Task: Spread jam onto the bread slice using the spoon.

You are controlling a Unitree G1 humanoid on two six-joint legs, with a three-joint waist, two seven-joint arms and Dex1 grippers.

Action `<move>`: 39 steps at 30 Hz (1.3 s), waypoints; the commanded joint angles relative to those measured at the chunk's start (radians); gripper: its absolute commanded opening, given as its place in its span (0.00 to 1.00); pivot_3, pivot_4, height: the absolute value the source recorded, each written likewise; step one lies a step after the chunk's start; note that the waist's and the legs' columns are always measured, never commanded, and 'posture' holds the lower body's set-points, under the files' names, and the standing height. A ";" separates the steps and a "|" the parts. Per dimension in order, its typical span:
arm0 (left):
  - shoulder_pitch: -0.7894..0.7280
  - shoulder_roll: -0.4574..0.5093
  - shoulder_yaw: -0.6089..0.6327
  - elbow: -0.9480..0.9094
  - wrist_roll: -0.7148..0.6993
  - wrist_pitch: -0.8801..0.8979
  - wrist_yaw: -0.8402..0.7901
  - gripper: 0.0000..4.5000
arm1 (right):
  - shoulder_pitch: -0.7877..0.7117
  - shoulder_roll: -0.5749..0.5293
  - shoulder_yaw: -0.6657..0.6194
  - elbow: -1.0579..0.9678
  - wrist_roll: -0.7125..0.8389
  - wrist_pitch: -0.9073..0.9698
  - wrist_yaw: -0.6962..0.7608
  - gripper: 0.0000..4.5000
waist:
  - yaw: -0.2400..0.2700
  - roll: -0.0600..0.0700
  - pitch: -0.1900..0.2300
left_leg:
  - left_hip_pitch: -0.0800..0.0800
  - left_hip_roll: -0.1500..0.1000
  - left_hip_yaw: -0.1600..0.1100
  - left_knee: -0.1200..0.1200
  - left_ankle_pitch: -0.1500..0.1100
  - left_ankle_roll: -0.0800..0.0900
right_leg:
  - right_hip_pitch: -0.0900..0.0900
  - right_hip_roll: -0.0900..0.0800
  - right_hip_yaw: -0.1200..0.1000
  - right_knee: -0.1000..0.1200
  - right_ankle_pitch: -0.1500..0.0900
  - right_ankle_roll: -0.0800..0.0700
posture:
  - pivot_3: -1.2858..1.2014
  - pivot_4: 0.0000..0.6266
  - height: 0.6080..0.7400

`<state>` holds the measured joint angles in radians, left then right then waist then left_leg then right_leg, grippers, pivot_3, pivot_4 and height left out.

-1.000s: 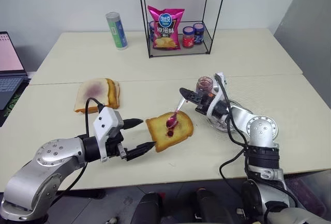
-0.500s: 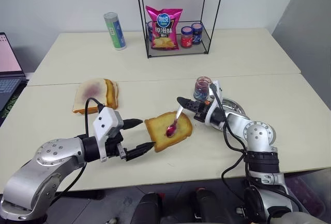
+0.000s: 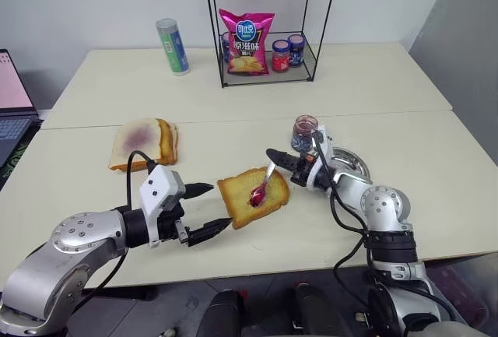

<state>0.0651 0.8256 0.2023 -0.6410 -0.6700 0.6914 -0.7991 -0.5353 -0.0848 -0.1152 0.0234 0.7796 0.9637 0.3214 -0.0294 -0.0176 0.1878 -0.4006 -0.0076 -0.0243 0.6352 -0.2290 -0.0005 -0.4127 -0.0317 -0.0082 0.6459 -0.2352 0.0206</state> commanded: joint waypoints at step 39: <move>-0.632 -0.165 -0.514 0.400 0.253 -0.278 -0.370 1.00 | 0.270 -0.143 -0.364 -0.418 0.106 -0.166 -0.395 0.01 | 0.016 -0.001 0.000 | -0.001 0.000 0.001 0.000 0.000 0.000 | 0.001 0.009 0.002 -0.001 0.000 0.000 | 0.52 0.24 1.00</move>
<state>-0.5471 0.6734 -0.2812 -0.2630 -0.4543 0.4673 -1.1418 -0.2624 -0.2210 -0.4766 -0.3894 0.9300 0.8671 -0.0786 -0.0132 -0.0183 0.1876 -0.4011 -0.0075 -0.0230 0.6354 -0.2290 -0.0005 -0.4115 -0.0231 -0.0065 0.6452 -0.2349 0.0208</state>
